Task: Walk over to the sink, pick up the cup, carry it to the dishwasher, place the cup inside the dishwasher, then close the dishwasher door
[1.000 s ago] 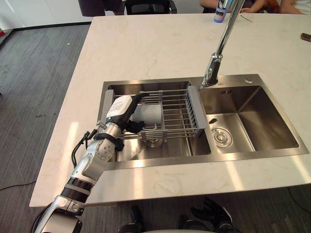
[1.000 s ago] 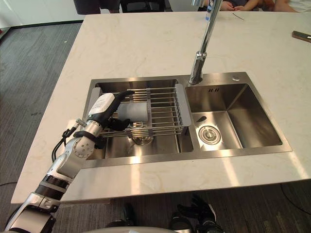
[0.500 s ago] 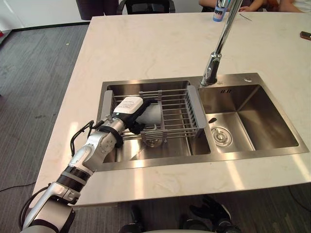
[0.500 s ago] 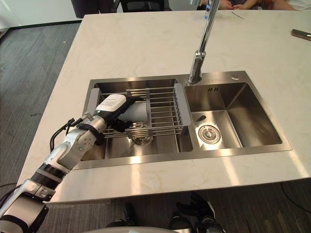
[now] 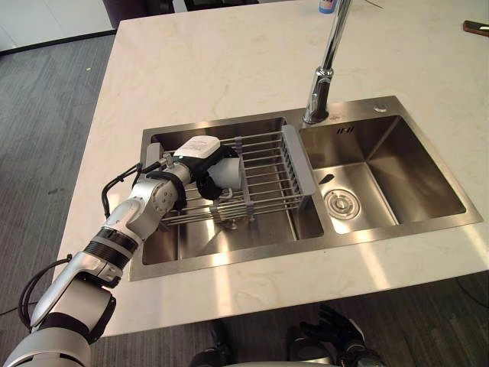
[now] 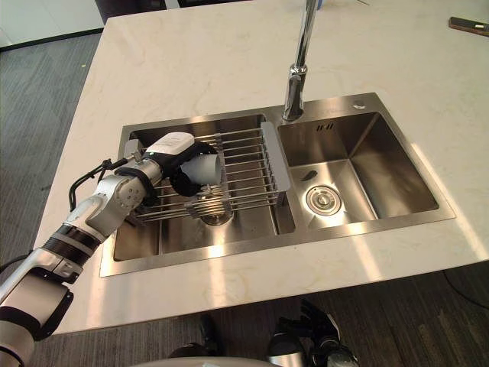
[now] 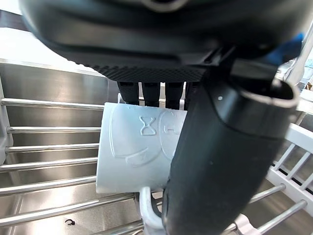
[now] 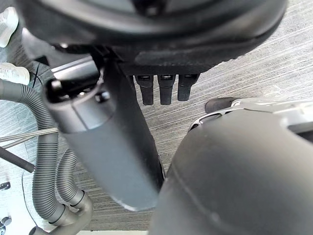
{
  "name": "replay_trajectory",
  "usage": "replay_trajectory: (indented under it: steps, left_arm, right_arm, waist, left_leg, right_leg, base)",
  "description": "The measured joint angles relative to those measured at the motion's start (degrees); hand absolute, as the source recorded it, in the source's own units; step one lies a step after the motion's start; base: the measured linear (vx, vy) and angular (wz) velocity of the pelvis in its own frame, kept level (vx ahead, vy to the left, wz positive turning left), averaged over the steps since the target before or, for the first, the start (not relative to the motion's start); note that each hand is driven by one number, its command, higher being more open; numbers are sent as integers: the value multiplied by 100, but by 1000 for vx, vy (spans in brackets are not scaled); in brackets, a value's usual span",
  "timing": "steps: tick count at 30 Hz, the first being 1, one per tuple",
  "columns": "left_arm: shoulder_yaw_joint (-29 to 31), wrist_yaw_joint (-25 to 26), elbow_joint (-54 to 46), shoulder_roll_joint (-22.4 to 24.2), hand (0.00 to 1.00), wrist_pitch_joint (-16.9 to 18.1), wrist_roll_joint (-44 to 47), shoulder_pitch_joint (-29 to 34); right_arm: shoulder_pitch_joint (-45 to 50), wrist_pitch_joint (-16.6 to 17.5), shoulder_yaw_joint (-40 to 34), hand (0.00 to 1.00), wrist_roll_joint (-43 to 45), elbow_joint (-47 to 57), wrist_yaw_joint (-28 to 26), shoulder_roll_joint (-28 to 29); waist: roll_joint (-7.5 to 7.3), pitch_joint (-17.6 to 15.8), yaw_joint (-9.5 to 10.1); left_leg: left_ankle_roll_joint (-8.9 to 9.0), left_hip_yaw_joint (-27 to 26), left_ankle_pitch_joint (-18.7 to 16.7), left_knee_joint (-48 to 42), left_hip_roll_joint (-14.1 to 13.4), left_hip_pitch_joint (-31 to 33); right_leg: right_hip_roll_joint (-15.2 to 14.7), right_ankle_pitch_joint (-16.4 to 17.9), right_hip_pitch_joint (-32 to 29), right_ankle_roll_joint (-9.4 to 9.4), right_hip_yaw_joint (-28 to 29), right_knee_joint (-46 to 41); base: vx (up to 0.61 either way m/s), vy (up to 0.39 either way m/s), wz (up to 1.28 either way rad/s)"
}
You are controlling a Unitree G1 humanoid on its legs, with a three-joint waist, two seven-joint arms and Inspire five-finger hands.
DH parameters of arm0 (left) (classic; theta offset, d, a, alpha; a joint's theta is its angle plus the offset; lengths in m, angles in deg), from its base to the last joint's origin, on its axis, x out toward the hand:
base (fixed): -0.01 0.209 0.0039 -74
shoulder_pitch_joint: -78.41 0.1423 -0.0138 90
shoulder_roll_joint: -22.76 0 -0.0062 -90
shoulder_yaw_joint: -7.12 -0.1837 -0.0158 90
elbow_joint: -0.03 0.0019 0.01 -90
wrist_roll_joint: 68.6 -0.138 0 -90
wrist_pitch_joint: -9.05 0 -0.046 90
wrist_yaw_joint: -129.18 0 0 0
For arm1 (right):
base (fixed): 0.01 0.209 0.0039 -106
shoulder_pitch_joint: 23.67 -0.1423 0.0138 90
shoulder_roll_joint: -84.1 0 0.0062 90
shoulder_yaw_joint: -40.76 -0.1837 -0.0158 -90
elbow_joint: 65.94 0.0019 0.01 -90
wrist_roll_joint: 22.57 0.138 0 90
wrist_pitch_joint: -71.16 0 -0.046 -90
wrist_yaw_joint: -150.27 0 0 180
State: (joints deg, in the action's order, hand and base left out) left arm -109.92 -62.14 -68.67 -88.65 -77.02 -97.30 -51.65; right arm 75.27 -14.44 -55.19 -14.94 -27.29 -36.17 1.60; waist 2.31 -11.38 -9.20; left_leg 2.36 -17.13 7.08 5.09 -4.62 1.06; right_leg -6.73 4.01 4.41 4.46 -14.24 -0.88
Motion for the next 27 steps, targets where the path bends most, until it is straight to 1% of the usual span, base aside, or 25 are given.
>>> replay_trajectory:
  steps: [5,8,9,11,12,15,16,17,19,21,23,24,26,27]
  left_arm:
    - [-6,3,-99,4,30,-49,284,2]
    - [-5,69,-603,38,30,-40,565,6]
    - [11,187,-859,72,30,-26,700,9]
    - [201,337,-1332,205,30,7,854,85]
    - [402,479,-1711,330,30,45,1028,225]
    - [996,743,-2772,643,30,276,1428,861]
    - [1122,757,-2955,715,30,301,1483,1010]
    - [1303,806,-3230,812,30,338,1647,1272]
    - [1754,939,-3787,1150,30,456,2014,1991]
    - [1999,1025,-4008,1367,30,520,2274,2437]
    - [2394,1150,-4220,1729,30,540,2640,3143]
    - [2467,1176,-4230,1819,30,540,2713,3281]
    - [2708,1308,-4392,2104,30,547,3162,3885]
    - [2725,1333,-4431,2160,30,557,3280,4015]
  right_arm:
    - [25,2,-1,90,3,-4,0,-3]
    - [69,6,-5,90,4,-1,2,-12]
    - [74,6,-5,90,5,-1,3,-15]
    - [73,12,-5,90,8,2,5,-16]
    - [72,14,-4,90,9,2,8,-15]
    - [90,24,-12,90,8,0,13,-16]
    - [97,25,-17,90,8,0,14,-16]
    - [109,31,-25,90,8,0,15,-16]
    - [197,41,-51,90,8,1,16,-16]
    - [263,43,-60,90,7,1,20,-16]
    - [357,43,-116,90,7,-4,19,10]
    - [385,44,-133,90,7,-7,17,19]
    - [420,44,-160,90,7,-18,20,83]
    - [429,45,-159,90,7,-18,21,100]
  waist:
    - [2,-1,-16]
    - [2,-1,48]
    - [2,-1,63]
    - [1,-1,71]
    - [2,0,74]
    - [5,7,123]
    - [6,11,142]
    - [8,14,171]
    - [4,29,297]
    - [-4,50,383]
    - [-15,160,481]
    - [-25,195,514]
    - [-107,263,555]
    - [-133,279,574]
  left_leg:
    - [-3,54,3,-1,17,-3]
    - [-13,83,10,-2,29,4]
    - [-25,103,19,-3,37,5]
    - [-37,141,28,-3,47,6]
    - [-44,166,34,-3,50,6]
    - [-54,192,45,-3,39,-5]
    - [-55,193,48,-3,38,-9]
    - [-56,196,52,-2,37,-14]
    - [-56,204,59,0,32,-40]
    - [-57,204,61,24,31,-58]
    - [-59,210,64,27,36,-71]
    - [-59,205,64,27,37,-79]
    - [-58,181,63,26,33,-145]
    - [-57,162,62,25,29,-161]
  right_leg:
    - [-24,0,33,0,-40,-2]
    - [-18,0,59,0,-53,-14]
    - [-18,0,65,0,-56,-24]
    - [-22,0,78,0,-78,-38]
    - [-23,0,86,0,-97,-49]
    - [-17,4,86,-3,-113,-103]
    - [-16,6,86,-4,-113,-109]
    - [-16,8,86,-6,-113,-120]
    - [-18,22,92,-17,-111,-165]
    - [-19,27,104,-22,-106,-178]
    - [-23,29,102,-25,-106,-177]
    - [-25,29,105,-25,-100,-177]
    - [-24,28,157,-24,-75,-176]
    - [-23,26,163,-23,-57,-176]
  base:
    - [0,0,5]
    - [0,0,5]
    - [-4,2,7]
    - [-10,7,8]
    - [-18,9,7]
    - [-31,8,4]
    - [0,0,0]
    - [-41,14,0]
    - [-52,20,1]
    - [-39,15,1]
    - [-48,27,1]
    - [0,0,0]
    - [-5,10,-5]
    - [-12,9,-15]
